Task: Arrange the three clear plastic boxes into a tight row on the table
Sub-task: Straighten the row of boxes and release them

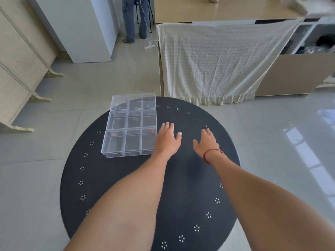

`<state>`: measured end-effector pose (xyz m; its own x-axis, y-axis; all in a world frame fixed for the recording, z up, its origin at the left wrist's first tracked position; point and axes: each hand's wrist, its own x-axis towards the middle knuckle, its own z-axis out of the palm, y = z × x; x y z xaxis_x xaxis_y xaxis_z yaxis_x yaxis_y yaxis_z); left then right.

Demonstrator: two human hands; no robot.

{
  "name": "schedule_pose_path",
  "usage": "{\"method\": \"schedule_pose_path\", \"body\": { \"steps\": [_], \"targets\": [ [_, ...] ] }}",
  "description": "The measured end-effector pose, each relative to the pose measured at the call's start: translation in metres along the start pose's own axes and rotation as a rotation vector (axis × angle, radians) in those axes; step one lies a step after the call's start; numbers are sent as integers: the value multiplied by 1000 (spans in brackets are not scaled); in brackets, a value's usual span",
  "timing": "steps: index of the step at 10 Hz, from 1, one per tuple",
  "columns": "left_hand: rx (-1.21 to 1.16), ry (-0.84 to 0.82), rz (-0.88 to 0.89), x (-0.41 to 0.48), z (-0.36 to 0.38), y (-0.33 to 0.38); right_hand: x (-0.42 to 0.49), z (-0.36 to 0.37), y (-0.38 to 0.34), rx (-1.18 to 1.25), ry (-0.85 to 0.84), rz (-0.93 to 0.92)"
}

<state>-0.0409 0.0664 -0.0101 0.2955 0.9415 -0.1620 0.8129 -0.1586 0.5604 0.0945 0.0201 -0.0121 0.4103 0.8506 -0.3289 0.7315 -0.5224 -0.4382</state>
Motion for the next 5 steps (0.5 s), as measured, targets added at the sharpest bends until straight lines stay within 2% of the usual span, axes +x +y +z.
{"method": "schedule_pose_path", "body": {
  "steps": [1,2,3,5],
  "targets": [
    [76,-85,0,-15,42,4,-14,14,40,-93,-47,-22],
    [216,-121,-24,-28,82,-11,-25,39,72,-143,-62,-80],
    [256,-114,-39,-36,112,-29,-33,65,94,-153,-31,-132],
    [328,46,-1,-40,134,-39,-32,82,84,110,105,-50]
  ]
}}
